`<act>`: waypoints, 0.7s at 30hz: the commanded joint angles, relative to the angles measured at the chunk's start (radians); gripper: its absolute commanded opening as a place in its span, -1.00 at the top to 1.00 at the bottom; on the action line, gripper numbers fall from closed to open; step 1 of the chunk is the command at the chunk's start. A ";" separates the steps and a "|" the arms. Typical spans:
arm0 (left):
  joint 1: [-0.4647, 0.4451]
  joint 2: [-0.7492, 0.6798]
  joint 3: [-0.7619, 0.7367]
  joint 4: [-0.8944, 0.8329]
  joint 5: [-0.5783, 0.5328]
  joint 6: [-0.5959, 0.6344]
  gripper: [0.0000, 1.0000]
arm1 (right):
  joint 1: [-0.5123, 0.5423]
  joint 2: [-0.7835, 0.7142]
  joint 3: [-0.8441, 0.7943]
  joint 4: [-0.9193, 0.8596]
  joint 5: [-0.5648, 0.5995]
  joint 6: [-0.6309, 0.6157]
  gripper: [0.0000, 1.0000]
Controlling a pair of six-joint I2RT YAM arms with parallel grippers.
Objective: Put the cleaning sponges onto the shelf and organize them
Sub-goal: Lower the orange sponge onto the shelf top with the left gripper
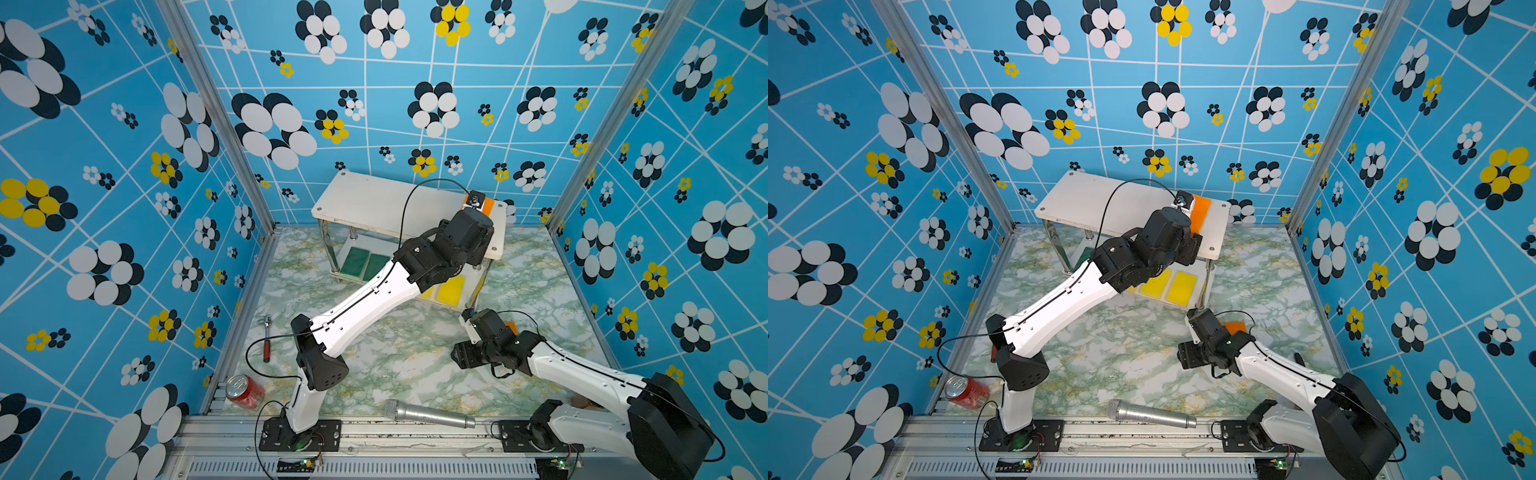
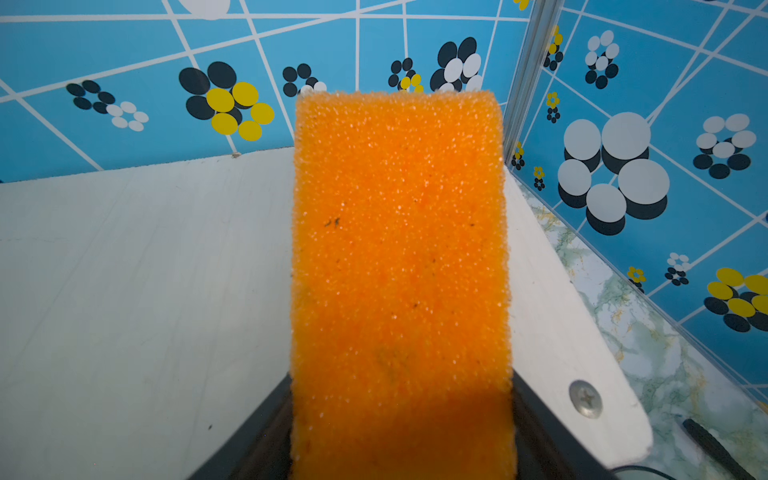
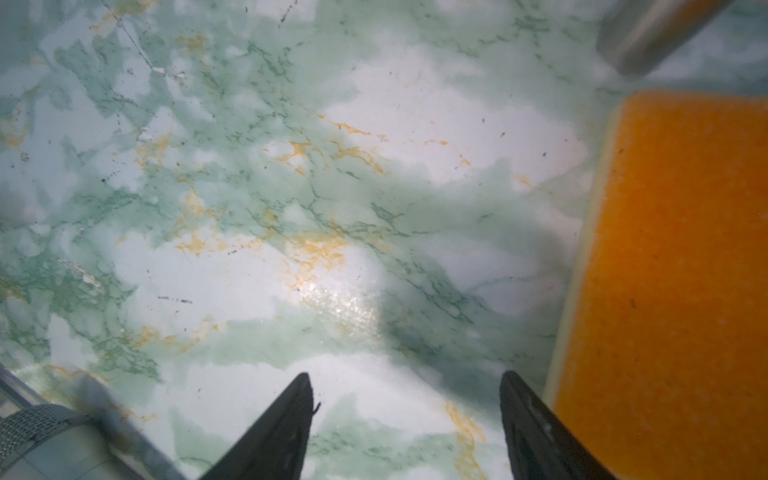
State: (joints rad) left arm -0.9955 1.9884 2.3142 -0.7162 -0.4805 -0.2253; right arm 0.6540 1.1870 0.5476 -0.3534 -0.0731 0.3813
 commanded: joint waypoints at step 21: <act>0.000 0.006 -0.001 -0.006 -0.048 -0.016 -0.51 | 0.009 0.008 -0.017 0.020 0.010 -0.004 -0.46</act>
State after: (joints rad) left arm -0.9955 1.9884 2.3142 -0.7151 -0.5072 -0.2287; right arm 0.6540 1.1870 0.5446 -0.3462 -0.0731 0.3809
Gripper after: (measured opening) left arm 0.752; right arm 0.732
